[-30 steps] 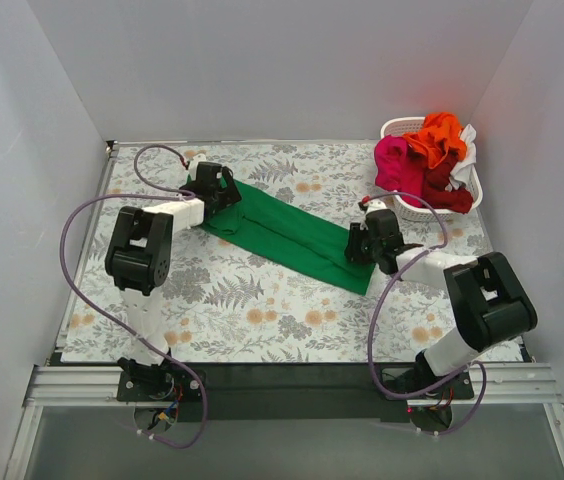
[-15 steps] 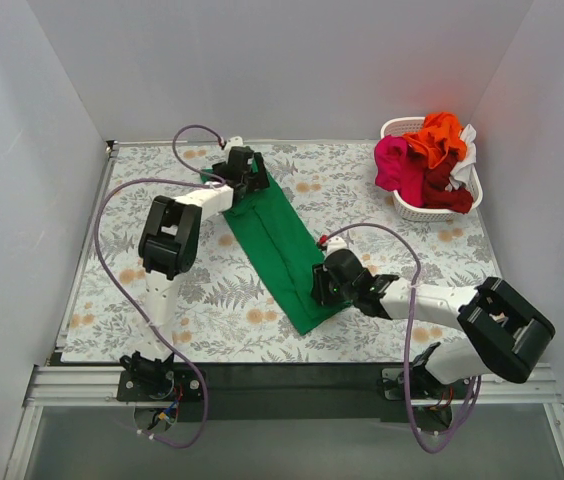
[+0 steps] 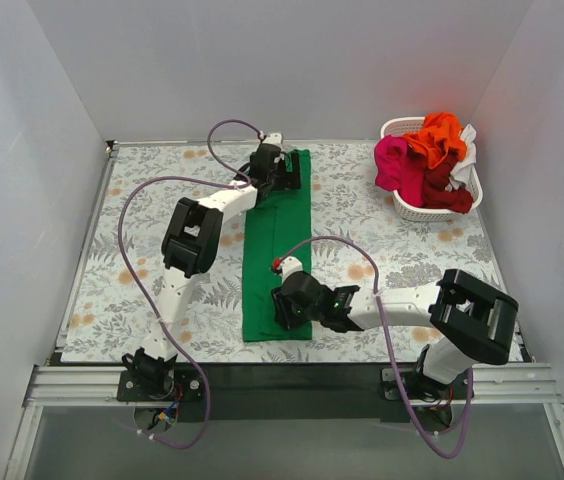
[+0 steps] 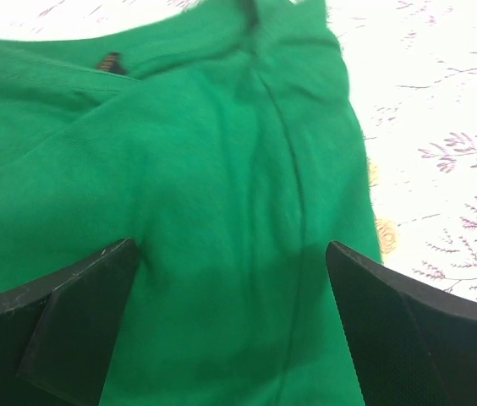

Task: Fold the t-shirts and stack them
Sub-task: Fold the tshirt

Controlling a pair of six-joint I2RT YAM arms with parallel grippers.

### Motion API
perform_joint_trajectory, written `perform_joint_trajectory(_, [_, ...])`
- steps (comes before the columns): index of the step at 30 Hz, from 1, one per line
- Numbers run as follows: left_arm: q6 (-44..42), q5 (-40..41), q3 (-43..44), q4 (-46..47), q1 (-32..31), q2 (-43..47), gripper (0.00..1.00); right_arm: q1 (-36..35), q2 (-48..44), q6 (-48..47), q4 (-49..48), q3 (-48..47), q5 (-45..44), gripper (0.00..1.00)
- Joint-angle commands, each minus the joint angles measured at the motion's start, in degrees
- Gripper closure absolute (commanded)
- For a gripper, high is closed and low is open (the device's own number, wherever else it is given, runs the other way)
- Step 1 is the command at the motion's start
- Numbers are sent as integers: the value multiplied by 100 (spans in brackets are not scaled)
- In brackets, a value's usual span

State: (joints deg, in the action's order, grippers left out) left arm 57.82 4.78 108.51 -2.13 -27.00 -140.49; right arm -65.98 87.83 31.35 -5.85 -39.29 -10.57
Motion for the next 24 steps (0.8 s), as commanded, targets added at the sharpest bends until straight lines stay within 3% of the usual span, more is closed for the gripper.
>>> perform_joint_trajectory(1, [-533, -469, 433, -50, -42, -224, 13, -301, 339, 117, 224, -290, 55, 69])
perform_joint_trajectory(6, [-1193, -1021, 1161, -252, -33, -672, 11, -355, 445, 90, 294, -360, -260, 68])
perform_joint_trajectory(10, [-1352, -953, 1505, -349, -33, -796, 10, -337, 331, 125, 382, -273, -437, 66])
perform_joint_trajectory(24, [-1458, -900, 1770, -543, 345, -910, 6, -30, -381, 556, 778, 500, -1096, 63])
